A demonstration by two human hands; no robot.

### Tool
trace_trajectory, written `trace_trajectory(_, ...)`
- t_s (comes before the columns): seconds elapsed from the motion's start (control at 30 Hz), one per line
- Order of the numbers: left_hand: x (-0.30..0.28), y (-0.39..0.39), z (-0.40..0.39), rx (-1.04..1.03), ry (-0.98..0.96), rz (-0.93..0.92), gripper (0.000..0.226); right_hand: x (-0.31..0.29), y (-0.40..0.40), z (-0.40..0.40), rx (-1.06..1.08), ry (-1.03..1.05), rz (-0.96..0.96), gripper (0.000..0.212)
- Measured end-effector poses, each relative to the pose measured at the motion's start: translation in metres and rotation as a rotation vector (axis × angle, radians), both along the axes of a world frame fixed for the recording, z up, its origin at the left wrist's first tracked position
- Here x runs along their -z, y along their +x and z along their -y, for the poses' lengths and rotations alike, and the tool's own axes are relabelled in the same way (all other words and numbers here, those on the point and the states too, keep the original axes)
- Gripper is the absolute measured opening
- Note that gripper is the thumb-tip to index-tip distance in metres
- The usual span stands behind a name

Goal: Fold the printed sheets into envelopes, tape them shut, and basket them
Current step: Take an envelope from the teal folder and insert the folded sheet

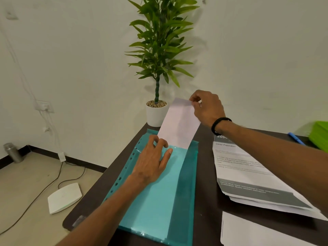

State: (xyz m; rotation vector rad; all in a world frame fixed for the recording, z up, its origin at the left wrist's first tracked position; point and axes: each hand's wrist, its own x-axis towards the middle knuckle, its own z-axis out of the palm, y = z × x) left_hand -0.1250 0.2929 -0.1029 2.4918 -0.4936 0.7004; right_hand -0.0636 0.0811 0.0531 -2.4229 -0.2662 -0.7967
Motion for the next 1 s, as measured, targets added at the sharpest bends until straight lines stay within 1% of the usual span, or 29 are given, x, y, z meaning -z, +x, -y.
trace_trajectory(0.17, 0.006, 0.005, -0.001, -0.027, 0.059, -0.011, 0.031, -0.023, -0.012, 0.024, 0.014, 0.09, 0.052, 0.018)
trace_trajectory(0.33, 0.004, 0.008, -0.001, -0.013, 0.147, -0.019, 0.031, -0.052, -0.031, 0.053, 0.083, 0.209, 0.137, 0.014)
trace_trajectory(0.37, 0.002, 0.008, 0.0, -0.023, 0.141, -0.026, 0.031, -0.058, -0.035, 0.059, 0.094, 0.218, 0.142, 0.013)
trace_trajectory(0.4, -0.003, 0.005, 0.003, -0.043, 0.101, -0.028, 0.03, -0.063, -0.041, 0.065, 0.099, 0.22, 0.143, 0.012)
trace_trajectory(0.43, -0.01, 0.001, 0.008, -0.065, 0.021, -0.027, 0.029, -0.069, -0.048, 0.071, 0.105, 0.216, 0.139, 0.012)
trace_trajectory(0.5, -0.029, -0.008, 0.023, -0.098, -0.195, 0.033, 0.028, -0.079, -0.063, 0.083, 0.124, 0.201, 0.12, 0.012)
trace_trajectory(0.57, -0.055, -0.018, 0.045, -0.105, -0.337, 0.1, 0.031, -0.089, -0.081, 0.094, 0.152, 0.194, 0.085, 0.012)
trace_trajectory(0.6, -0.07, -0.024, 0.056, -0.072, -0.362, 0.118, 0.034, -0.093, -0.091, 0.099, 0.169, 0.198, 0.065, 0.013)
trace_trajectory(0.67, -0.103, -0.041, 0.082, 0.078, -0.344, 0.09, 0.046, -0.102, -0.111, 0.105, 0.198, 0.227, 0.023, 0.013)
trace_trajectory(0.77, -0.147, -0.077, 0.13, 0.335, -0.244, -0.076, 0.077, -0.113, -0.145, 0.107, 0.205, 0.333, -0.065, 0.017)
trace_trajectory(0.83, -0.167, -0.101, 0.164, 0.391, -0.174, -0.134, 0.087, -0.119, -0.167, 0.105, 0.201, 0.358, -0.102, 0.016)
trace_trajectory(0.87, -0.173, -0.111, 0.178, 0.382, -0.17, -0.122, 0.084, -0.12, -0.178, 0.106, 0.183, 0.374, -0.111, 0.013)
trace_trajectory(0.93, -0.181, -0.125, 0.195, 0.348, -0.242, -0.067, 0.063, -0.121, -0.195, 0.109, 0.13, 0.449, -0.138, 0.014)
trace_trajectory(1.0, -0.188, -0.135, 0.201, 0.313, -0.364, -0.057, 0.044, -0.122, -0.211, 0.116, 0.042, 0.554, -0.177, 0.035)
